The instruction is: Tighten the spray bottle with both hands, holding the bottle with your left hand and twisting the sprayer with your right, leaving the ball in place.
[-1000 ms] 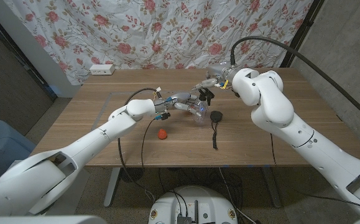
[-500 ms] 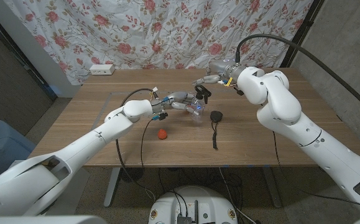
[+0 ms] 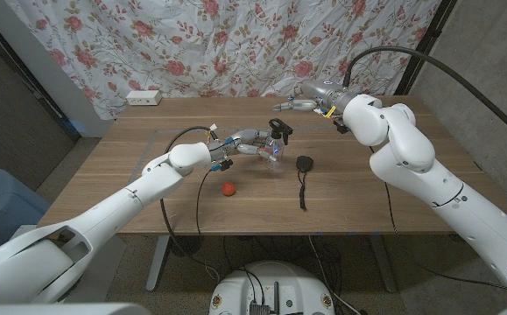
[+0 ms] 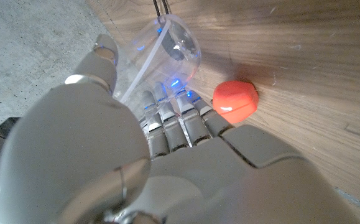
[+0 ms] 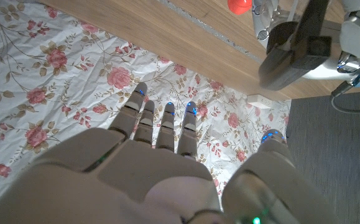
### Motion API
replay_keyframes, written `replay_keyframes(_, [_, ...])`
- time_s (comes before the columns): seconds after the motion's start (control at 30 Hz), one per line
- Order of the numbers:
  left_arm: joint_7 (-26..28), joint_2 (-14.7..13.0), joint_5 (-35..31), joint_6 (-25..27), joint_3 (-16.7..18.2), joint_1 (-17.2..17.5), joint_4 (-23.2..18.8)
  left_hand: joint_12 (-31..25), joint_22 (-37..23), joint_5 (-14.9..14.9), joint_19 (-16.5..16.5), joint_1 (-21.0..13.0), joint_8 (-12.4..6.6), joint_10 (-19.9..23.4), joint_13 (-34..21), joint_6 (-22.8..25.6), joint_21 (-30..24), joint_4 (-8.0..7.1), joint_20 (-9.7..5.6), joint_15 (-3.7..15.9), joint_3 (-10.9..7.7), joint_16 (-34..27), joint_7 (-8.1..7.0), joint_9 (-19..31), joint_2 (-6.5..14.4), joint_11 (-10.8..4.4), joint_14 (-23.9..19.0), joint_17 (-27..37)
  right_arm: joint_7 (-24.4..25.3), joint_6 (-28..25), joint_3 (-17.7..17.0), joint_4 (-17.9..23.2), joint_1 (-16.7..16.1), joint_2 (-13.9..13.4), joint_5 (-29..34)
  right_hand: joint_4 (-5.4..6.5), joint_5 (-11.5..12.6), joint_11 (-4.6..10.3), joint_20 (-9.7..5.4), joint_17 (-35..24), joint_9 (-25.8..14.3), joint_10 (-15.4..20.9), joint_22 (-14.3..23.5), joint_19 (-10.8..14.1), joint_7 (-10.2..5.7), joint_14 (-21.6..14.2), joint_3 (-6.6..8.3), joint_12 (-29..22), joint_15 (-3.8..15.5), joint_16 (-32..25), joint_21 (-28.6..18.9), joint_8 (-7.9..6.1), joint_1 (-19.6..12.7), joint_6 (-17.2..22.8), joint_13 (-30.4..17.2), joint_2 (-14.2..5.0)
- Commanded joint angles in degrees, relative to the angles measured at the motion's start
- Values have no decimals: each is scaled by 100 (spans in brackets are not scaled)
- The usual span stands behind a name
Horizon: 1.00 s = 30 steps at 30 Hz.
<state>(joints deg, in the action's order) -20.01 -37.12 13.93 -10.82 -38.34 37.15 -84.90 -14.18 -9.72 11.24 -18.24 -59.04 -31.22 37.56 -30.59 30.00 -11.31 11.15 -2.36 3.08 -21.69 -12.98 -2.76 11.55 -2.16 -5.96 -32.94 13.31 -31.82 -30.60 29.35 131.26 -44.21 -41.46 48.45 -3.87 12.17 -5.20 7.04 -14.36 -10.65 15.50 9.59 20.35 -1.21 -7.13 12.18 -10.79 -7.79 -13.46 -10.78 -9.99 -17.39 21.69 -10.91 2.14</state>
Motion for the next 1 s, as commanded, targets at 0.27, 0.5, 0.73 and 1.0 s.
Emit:
replay_keyframes(0.27, [251,-113,166,71,159,320,-227,104,-19,18,6,1075,-1641,67,69,-36,28,-197,-47,607,-189,72,-26,-48,818,-255,87,-53,1558,-228,-510,-137,-364,-347,-2357,35,-19,-2,-153,43,12,-532,0,-335,-6,436,-78,73,11,178,86,19,267,-661,11,-93])
replay_keyframes(0.5, [467,-132,130,96,209,446,-324,128,-20,18,21,1119,-1566,23,108,-68,31,-193,-36,603,-213,103,-32,-65,804,-255,110,-89,2296,255,-835,-377,-701,-460,-3317,87,-15,87,-259,54,24,-792,-6,-658,96,674,-100,84,106,237,117,4,419,-847,22,-172])
replay_keyframes(0.73, [639,-141,37,77,228,518,-379,137,-19,15,54,1137,-1504,8,143,-78,40,-174,-39,603,-222,112,-35,-78,780,-266,119,-113,2924,945,-1050,-728,-986,-547,-4099,121,-1,179,-361,74,34,-920,-11,-890,37,890,-85,62,232,268,108,-29,509,-866,32,-285])
replay_keyframes(1.0, [772,-165,-96,78,220,571,-437,150,-18,7,123,1132,-1447,-15,189,-37,59,-143,-64,652,-212,116,-39,-90,741,-303,142,-131,3468,1463,-1081,-1019,-1126,-577,-4596,132,9,194,-420,84,37,-896,-12,-896,58,895,-62,36,297,250,83,-36,528,-875,36,-358])
